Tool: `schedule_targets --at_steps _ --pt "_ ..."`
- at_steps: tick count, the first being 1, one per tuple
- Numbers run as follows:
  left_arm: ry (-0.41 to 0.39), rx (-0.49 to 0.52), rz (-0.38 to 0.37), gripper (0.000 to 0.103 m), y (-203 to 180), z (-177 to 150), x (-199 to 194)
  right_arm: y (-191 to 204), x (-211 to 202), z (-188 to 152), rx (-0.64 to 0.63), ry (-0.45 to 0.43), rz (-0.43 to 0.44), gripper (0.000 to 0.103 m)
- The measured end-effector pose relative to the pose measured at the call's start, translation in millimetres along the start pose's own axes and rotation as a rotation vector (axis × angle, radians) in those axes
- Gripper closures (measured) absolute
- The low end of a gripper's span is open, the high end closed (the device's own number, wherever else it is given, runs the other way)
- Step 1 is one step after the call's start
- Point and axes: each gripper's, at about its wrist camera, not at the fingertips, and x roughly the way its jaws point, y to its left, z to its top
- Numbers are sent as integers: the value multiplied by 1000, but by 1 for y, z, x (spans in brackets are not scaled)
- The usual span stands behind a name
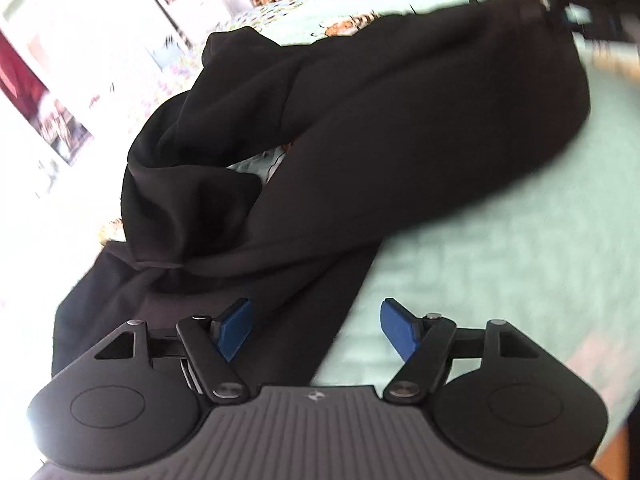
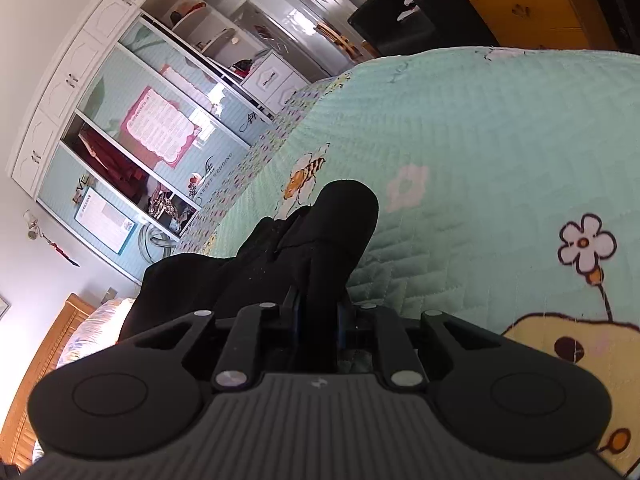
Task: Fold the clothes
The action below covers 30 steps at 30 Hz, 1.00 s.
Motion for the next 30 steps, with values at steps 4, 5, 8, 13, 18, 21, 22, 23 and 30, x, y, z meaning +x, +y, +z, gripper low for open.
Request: schedule_targets --at_steps 4,5,8,13,18,21,22,23,30 --pt "-41 32 84 20 5 -12 15 -7 7 -10 47 26 -30 81" --pt "-47 25 91 19 9 -11 21 -9 8 -12 56 30 -34 81" --pt "-48 -38 41 12 26 -10 35 -8 8 -16 82 29 -30 80" --pt "33 -153 42 75 70 -7 47 -4 -2 -3 143 -24 11 84" --pt "129 -226 157 80 118 -37 47 10 -15 6 81 -19 18 88" --pt "203 -252 241 80 136 -60 50 8 -9 -7 74 80 2 88" --pt "222 -277 242 80 143 -67 51 7 -6 -14 69 115 1 88" --pt "240 -299 243 80 149 -75 51 5 -5 -20 76 145 11 88" --pt "296 -382 279 72 181 -80 57 -10 -25 -7 148 46 69 57"
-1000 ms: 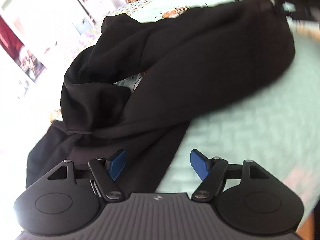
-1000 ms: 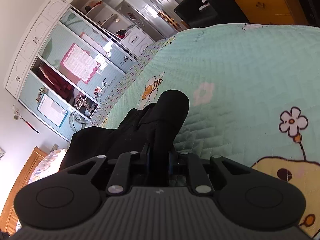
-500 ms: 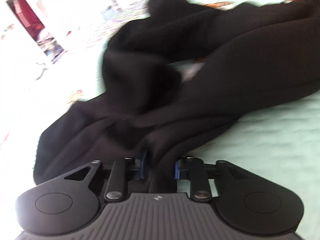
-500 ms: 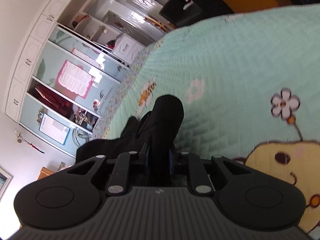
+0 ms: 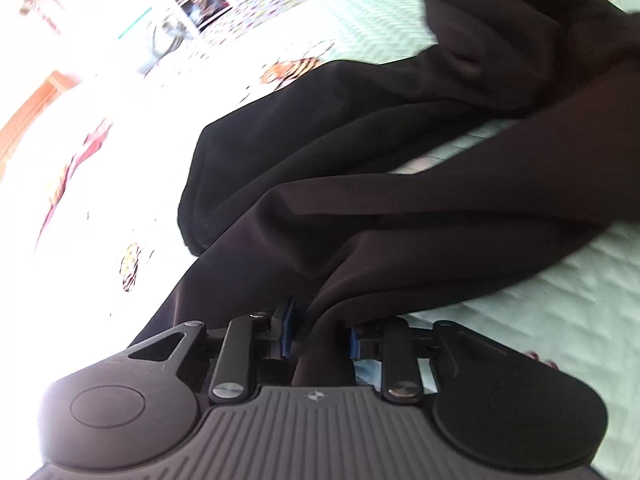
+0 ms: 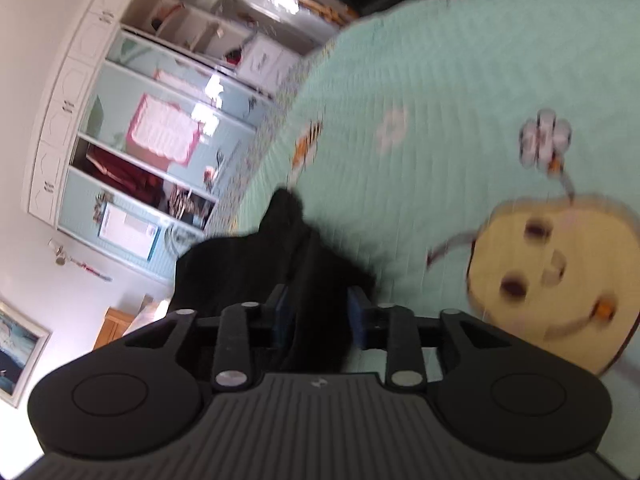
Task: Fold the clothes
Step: 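Pull the jacket edge with the left gripper and release it onto the quilt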
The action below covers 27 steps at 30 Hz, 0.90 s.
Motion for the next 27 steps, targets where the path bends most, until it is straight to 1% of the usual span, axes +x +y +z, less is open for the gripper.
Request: schedule_targets --at_steps 1,2,3,4,5,7,8,9,10,13,14,16,18,20,22,25,26,27 --pt "9 -8 15 71 4 3 4 2 2 8 -22 -20 0 52" --pt "17 -14 31 71 7 6 9 4 8 14 -46 -18 12 46" --pt "26 -13 56 68 10 8 15 7 19 20 -68 3 28 42" --pt "34 -15 77 64 15 10 21 10 29 25 -90 25 44 40" --pt "42 -18 99 61 19 12 27 13 41 29 -109 58 56 35" --pt "73 -35 147 38 28 14 36 20 71 30 -135 155 70 34" --pt "88 -45 166 35 33 14 39 25 80 26 -153 190 89 33" --pt "98 -65 145 35 36 14 37 33 90 19 -189 235 123 33" --pt "107 -84 124 38 40 14 33 40 95 14 -224 260 145 33" --pt "94 -107 78 39 42 8 4 53 93 -1 -328 227 152 32" --pt "86 -117 61 39 41 4 -9 56 91 -5 -355 215 169 32" --pt "41 -138 2 40 38 -2 -40 61 80 -7 -395 184 234 34" --pt "-50 -162 -92 40 34 -3 -74 72 70 -13 -481 173 265 37" --pt "-153 -185 -204 40 29 2 -103 85 60 -21 -573 173 294 37" --pt "-241 -211 -364 40 19 16 -127 98 51 -34 -646 185 322 38" --pt "-279 -194 -618 39 -17 49 -142 117 40 -52 -753 201 362 38" --pt "-279 -169 -682 39 -36 59 -144 123 39 -60 -784 207 371 38" --pt "-270 -144 -731 39 -55 69 -146 127 38 -68 -813 217 379 38"
